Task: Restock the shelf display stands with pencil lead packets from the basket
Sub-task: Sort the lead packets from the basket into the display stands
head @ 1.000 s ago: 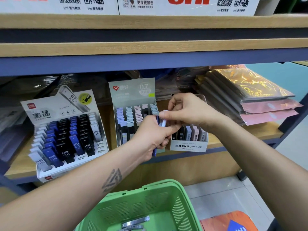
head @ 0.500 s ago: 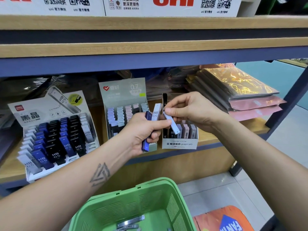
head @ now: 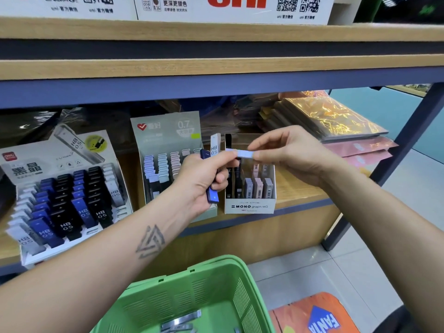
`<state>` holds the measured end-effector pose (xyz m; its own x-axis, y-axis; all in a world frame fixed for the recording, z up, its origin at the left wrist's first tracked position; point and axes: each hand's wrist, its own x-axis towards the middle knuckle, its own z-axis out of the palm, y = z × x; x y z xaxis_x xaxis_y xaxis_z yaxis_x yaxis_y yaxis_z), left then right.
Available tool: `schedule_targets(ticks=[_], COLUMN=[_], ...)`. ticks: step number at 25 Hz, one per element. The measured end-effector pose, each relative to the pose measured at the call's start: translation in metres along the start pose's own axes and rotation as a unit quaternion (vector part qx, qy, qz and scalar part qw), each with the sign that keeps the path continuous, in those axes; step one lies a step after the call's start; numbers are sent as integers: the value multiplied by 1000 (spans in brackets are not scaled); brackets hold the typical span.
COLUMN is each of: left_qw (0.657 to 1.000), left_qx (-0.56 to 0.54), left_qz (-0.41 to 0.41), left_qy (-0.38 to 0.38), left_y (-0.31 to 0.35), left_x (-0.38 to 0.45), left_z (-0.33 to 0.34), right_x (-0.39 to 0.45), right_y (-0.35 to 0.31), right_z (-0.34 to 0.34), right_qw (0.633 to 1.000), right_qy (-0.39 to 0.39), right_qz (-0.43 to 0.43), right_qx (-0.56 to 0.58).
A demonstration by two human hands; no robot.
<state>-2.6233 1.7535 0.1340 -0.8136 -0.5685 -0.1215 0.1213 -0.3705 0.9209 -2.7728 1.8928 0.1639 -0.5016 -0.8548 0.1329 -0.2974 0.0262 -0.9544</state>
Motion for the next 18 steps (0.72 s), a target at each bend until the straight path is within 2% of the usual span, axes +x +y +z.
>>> schedule_targets(ticks=[9,15,18], left_qw=[1000,990,992], left_qx=[22,109,102], left_qz=[-2,55,48], left_qy=[5,72,63], left_y=[-14,-19,-18], left_x=[1,1,-2], left_z=[2,1,1], right_x=[-1,-3,-4], right_y=[14,12,10], right_z=[-15,-9,-8], right_qw=[998,999,999], right_qy=[36,-8,-19], right_qz=[-15,-7,-33], right_qx=[45,52,27])
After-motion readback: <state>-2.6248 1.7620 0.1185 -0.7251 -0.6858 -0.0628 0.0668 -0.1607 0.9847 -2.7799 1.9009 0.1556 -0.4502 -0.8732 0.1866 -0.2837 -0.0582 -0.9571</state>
